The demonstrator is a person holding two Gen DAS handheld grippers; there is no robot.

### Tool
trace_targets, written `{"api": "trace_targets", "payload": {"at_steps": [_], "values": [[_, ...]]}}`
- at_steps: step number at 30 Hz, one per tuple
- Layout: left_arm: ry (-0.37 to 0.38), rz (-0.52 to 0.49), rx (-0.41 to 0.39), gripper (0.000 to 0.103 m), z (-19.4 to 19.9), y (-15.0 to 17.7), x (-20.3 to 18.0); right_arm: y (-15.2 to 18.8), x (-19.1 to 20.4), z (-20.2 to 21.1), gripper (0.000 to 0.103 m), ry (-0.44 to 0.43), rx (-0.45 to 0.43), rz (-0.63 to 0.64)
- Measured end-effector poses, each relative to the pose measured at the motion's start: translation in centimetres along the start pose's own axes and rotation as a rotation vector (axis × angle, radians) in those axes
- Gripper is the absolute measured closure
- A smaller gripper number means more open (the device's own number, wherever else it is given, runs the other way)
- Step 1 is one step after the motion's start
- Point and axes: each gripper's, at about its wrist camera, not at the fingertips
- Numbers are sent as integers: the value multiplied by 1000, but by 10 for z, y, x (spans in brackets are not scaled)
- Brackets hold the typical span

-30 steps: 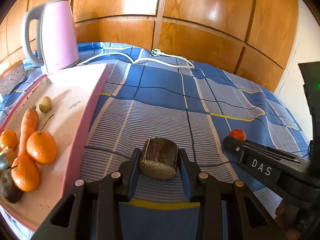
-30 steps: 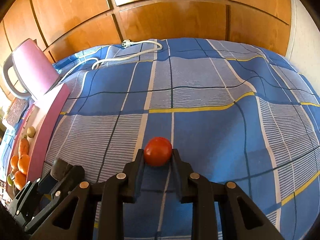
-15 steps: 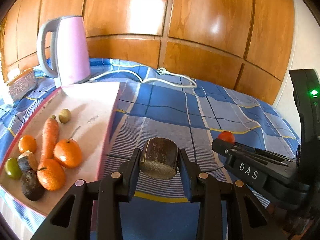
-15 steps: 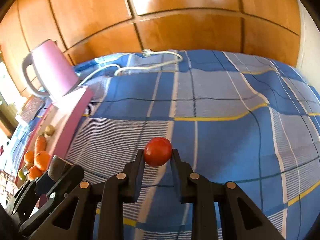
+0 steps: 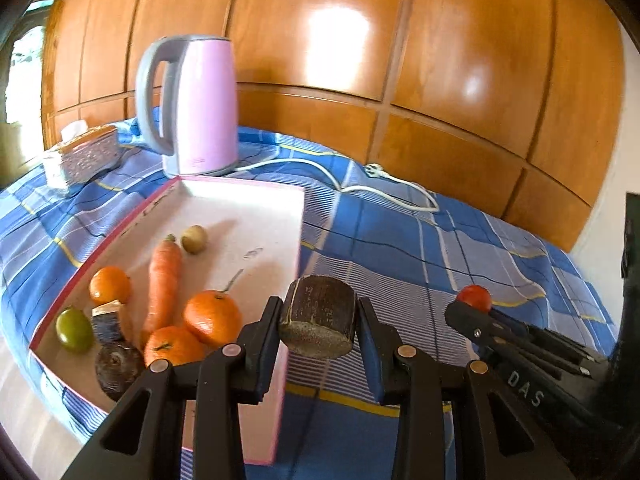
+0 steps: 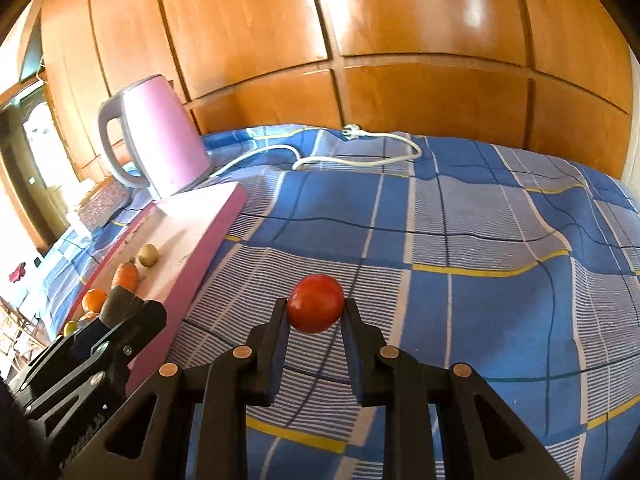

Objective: Organize fruits
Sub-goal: 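Carry the slice and tomato in both tools over to the tray, then lower the slice and tomato into the tray and open both tools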

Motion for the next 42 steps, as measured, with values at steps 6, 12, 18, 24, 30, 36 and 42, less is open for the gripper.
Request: {"api": "trace_targets", "payload": {"at_steps": [6, 12, 18, 24, 30, 36, 42], "values": [[-27, 55, -16, 66, 8, -7, 21, -3, 10, -3, 77, -56, 4, -2], [-49, 160, -38, 66, 13, -21, 58, -14, 33, -7, 77, -136, 17, 9], [-53, 323, -5, 66, 2, -24, 91, -26, 70, -16, 77, -167, 33, 90], [-105, 385, -26, 66, -1, -26, 105, -42, 93, -25, 77, -186, 49, 138], [-133, 384, -3, 66, -10, -30, 106, -53, 106, -36, 77, -224, 80, 142], [-141, 394, 6, 66, -12, -30, 108, -59, 109, -44, 76, -244, 94, 134], [-152, 388, 9, 66, -14, -31, 106, -63, 114, -50, 75, -268, 109, 133]]}}
Point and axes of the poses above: each gripper's, at about its wrist camera, not at the fingertips, and z roughly against the way its jaws point, x to its left, y to its underside, and after that the axes turned 15 degrees about x, right-handed
